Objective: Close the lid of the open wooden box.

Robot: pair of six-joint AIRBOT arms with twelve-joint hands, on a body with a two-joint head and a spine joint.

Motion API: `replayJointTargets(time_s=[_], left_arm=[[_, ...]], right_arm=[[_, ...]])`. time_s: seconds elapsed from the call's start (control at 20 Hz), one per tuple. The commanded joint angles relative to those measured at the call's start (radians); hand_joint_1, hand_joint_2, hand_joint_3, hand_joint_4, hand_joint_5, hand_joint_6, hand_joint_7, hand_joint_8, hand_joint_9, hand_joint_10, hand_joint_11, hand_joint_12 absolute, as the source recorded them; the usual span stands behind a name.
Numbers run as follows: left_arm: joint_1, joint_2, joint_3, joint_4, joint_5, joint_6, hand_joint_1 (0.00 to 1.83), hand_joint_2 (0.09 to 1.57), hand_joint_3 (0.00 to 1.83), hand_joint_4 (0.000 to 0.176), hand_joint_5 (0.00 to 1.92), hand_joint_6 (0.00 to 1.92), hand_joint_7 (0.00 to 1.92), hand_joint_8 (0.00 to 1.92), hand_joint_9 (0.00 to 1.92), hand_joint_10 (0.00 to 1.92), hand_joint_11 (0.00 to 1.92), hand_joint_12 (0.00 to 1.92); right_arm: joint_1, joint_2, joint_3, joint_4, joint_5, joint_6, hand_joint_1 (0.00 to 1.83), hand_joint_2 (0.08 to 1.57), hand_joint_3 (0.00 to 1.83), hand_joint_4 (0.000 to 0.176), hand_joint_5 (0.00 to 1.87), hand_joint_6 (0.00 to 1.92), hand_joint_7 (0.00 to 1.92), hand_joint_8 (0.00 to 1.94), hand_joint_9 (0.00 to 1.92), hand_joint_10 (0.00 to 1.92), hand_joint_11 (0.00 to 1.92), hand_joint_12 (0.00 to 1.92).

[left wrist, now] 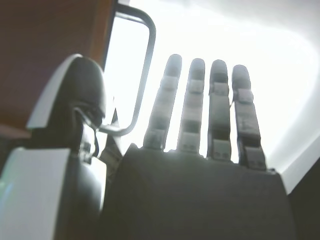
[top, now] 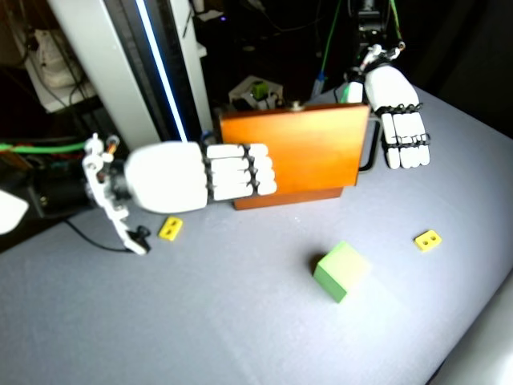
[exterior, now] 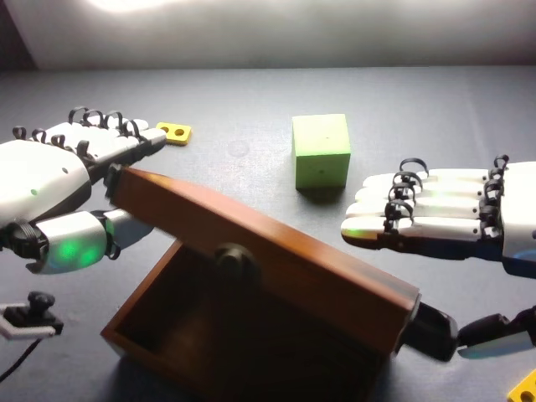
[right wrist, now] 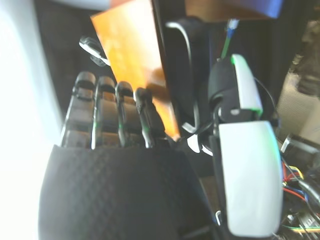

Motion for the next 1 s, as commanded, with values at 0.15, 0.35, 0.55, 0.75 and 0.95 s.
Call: replayJointTargets(time_s=[0.15, 0.35, 0.55, 0.75, 0.95], left_arm=[[0.006, -0.004, -0.007, -0.012, -0.136, -0.010, 0.00, 1.45, 0.00, 0.000, 0.10, 0.01, 0.05, 0.00, 0.06, 0.00, 0.07, 0.05], [0.033, -0.001, -0.015, -0.023, -0.152, -0.018, 0.00, 1.45, 0.00, 0.000, 0.09, 0.00, 0.05, 0.01, 0.06, 0.01, 0.07, 0.06], [0.082, 0.007, -0.031, -0.048, -0.166, -0.019, 0.07, 1.43, 0.00, 0.000, 0.11, 0.00, 0.08, 0.01, 0.10, 0.01, 0.11, 0.09], [0.120, 0.016, -0.043, -0.062, -0.175, -0.023, 0.35, 1.43, 0.00, 0.000, 0.10, 0.00, 0.04, 0.00, 0.09, 0.01, 0.07, 0.08], [0.173, 0.043, -0.063, -0.089, -0.203, -0.023, 0.63, 1.40, 0.00, 0.000, 0.07, 0.00, 0.02, 0.01, 0.05, 0.01, 0.06, 0.07]], right_arm=[[0.014, -0.005, -0.003, 0.065, 0.114, 0.017, 0.50, 1.26, 0.01, 0.000, 0.00, 0.00, 0.00, 0.00, 0.00, 0.00, 0.00, 0.00], [-0.009, -0.012, 0.019, 0.167, 0.114, 0.005, 0.43, 1.29, 0.00, 0.058, 0.00, 0.00, 0.00, 0.00, 0.00, 0.00, 0.00, 0.00], [-0.067, -0.009, 0.039, 0.348, 0.126, -0.085, 0.46, 1.23, 0.00, 0.025, 0.00, 0.00, 0.00, 0.00, 0.00, 0.00, 0.00, 0.00], [-0.101, 0.006, 0.048, 0.441, 0.151, -0.119, 0.32, 1.23, 0.00, 0.000, 0.00, 0.00, 0.00, 0.00, 0.00, 0.00, 0.00, 0.00], [-0.120, 0.017, 0.047, 0.491, 0.166, -0.142, 0.29, 1.21, 0.00, 0.046, 0.00, 0.00, 0.00, 0.00, 0.00, 0.00, 0.04, 0.01]])
